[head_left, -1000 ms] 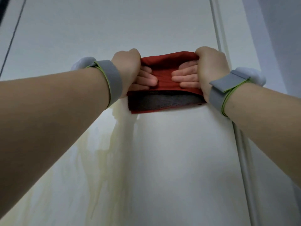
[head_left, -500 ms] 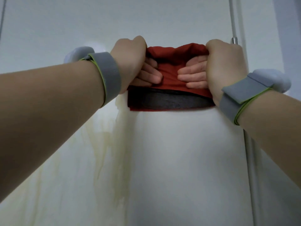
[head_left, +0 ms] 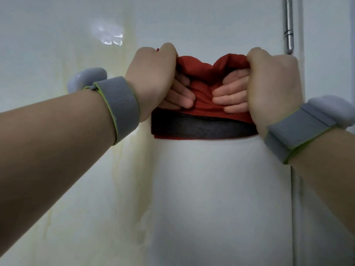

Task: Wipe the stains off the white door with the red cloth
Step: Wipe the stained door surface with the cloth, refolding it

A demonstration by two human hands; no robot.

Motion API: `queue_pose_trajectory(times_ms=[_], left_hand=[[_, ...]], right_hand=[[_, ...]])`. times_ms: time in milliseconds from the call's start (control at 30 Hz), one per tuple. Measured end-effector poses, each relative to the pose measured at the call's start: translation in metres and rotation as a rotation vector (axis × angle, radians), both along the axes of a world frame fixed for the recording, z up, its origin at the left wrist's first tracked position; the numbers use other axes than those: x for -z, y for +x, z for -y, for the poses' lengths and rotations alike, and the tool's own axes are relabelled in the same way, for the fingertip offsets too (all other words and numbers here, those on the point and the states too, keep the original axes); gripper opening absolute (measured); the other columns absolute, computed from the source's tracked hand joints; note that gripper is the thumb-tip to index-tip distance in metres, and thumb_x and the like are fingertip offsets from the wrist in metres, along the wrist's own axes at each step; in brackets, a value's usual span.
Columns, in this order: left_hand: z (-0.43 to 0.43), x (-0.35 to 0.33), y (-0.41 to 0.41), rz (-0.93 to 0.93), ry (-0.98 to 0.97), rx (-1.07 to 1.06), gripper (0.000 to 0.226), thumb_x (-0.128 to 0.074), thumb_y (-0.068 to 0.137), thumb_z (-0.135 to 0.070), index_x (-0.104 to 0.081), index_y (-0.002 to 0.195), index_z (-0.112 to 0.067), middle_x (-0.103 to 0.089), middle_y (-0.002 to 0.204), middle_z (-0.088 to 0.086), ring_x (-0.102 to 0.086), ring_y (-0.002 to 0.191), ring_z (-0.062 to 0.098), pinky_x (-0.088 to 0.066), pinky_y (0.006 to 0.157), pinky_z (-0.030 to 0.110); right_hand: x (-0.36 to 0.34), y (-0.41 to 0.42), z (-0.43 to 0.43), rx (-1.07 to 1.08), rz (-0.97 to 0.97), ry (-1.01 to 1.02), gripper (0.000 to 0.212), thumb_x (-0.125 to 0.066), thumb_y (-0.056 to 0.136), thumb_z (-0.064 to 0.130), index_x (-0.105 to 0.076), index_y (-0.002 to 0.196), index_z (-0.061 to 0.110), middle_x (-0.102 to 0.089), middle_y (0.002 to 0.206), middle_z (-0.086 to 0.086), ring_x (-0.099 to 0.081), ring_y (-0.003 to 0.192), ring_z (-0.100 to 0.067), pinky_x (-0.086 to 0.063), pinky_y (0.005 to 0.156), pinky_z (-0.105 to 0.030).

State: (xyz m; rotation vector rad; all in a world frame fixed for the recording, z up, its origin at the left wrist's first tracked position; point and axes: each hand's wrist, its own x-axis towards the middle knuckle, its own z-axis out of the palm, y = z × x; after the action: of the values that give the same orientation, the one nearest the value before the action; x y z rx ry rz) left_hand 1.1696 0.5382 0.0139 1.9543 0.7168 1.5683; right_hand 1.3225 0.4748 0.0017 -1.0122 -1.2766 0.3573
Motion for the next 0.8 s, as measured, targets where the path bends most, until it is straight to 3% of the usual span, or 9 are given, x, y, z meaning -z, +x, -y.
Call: queue_pose_trajectory(times_ms=[67,167,267,367,467,567,633,700,800], left_hand=[[-0.001,0.013,0.001,-0.008,-0.007,0.012,0.049,-0.033,0.100,-0.024,-0.068,0.081,0.004,-0.073,0.063,0.021,-0.073,0.054,0.034,-0.058,0.049,0.031],[0.000,0.029,0.002,-0.015,-0.018,0.025,0.049,-0.034,0.100,-0.024,-0.069,0.079,0.004,-0.073,0.063,0.021,-0.073,0.054,0.034,-0.057,0.049,0.031],[0.002,0.053,0.003,-0.042,-0.039,0.043,0.050,-0.034,0.100,-0.024,-0.069,0.079,0.004,-0.073,0.063,0.021,-0.073,0.056,0.035,-0.060,0.051,0.033],[0.002,0.078,0.005,-0.066,-0.050,0.039,0.050,-0.034,0.100,-0.024,-0.070,0.079,0.004,-0.073,0.063,0.021,-0.074,0.056,0.036,-0.063,0.055,0.037],[0.003,0.094,0.005,-0.076,-0.044,0.032,0.051,-0.034,0.100,-0.024,-0.071,0.079,0.004,-0.073,0.063,0.020,-0.074,0.056,0.036,-0.064,0.057,0.039],[0.003,0.124,0.007,-0.095,-0.051,0.036,0.052,-0.033,0.101,-0.024,-0.072,0.082,0.004,-0.073,0.062,0.020,-0.073,0.056,0.037,-0.064,0.058,0.041],[0.003,0.140,0.006,-0.102,-0.063,0.054,0.053,-0.033,0.101,-0.023,-0.074,0.087,0.005,-0.072,0.062,0.020,-0.073,0.056,0.038,-0.065,0.060,0.044],[0.003,0.158,0.006,-0.094,-0.078,0.075,0.052,-0.033,0.101,-0.023,-0.074,0.088,0.007,-0.072,0.062,0.021,-0.073,0.056,0.038,-0.065,0.061,0.047],[0.002,0.188,0.006,-0.078,-0.131,0.112,0.052,-0.036,0.102,-0.024,-0.072,0.082,0.008,-0.072,0.063,0.021,-0.073,0.056,0.039,-0.064,0.058,0.041]], right_hand=[[0.011,0.003,0.001,-0.012,-0.017,-0.070,0.061,-0.021,0.108,0.034,-0.060,0.081,-0.005,-0.071,0.070,-0.020,-0.073,0.051,-0.025,-0.055,0.038,-0.031],[0.029,0.005,-0.001,-0.048,0.003,0.025,0.060,-0.019,0.110,0.032,-0.057,0.082,-0.006,-0.069,0.070,-0.023,-0.072,0.065,-0.034,-0.056,0.047,-0.050],[0.047,0.012,0.005,-0.134,-0.064,-0.173,0.053,-0.019,0.109,0.029,-0.055,0.084,0.000,-0.070,0.057,-0.011,-0.074,0.058,-0.020,-0.059,0.048,-0.037],[0.065,0.018,0.006,-0.144,-0.032,-0.273,0.048,-0.018,0.108,0.028,-0.053,0.087,0.003,-0.072,0.056,-0.007,-0.073,0.054,-0.016,-0.060,0.053,-0.034],[0.089,0.016,0.008,-0.101,-0.046,-0.244,0.058,-0.018,0.108,0.034,-0.057,0.082,0.001,-0.071,0.055,-0.010,-0.071,0.048,-0.019,-0.055,0.038,-0.031],[0.126,0.010,0.005,-0.055,-0.061,-0.126,0.061,-0.016,0.110,0.034,-0.056,0.079,0.001,-0.066,0.057,-0.018,-0.067,0.045,-0.023,-0.049,0.035,-0.031],[0.151,0.013,0.000,-0.026,-0.051,0.016,0.062,-0.013,0.112,0.032,-0.055,0.080,0.000,-0.058,0.065,-0.026,-0.063,0.049,-0.025,-0.047,0.038,-0.039],[0.167,0.016,-0.002,0.025,-0.108,-0.060,0.065,-0.022,0.110,0.037,-0.061,0.077,-0.003,-0.068,0.068,-0.023,-0.071,0.057,-0.030,-0.053,0.040,-0.035],[0.197,0.018,-0.005,0.142,-0.134,-0.082,0.061,-0.034,0.107,0.038,-0.066,0.073,-0.001,-0.074,0.069,-0.021,-0.075,0.062,-0.035,-0.061,0.049,-0.047]])
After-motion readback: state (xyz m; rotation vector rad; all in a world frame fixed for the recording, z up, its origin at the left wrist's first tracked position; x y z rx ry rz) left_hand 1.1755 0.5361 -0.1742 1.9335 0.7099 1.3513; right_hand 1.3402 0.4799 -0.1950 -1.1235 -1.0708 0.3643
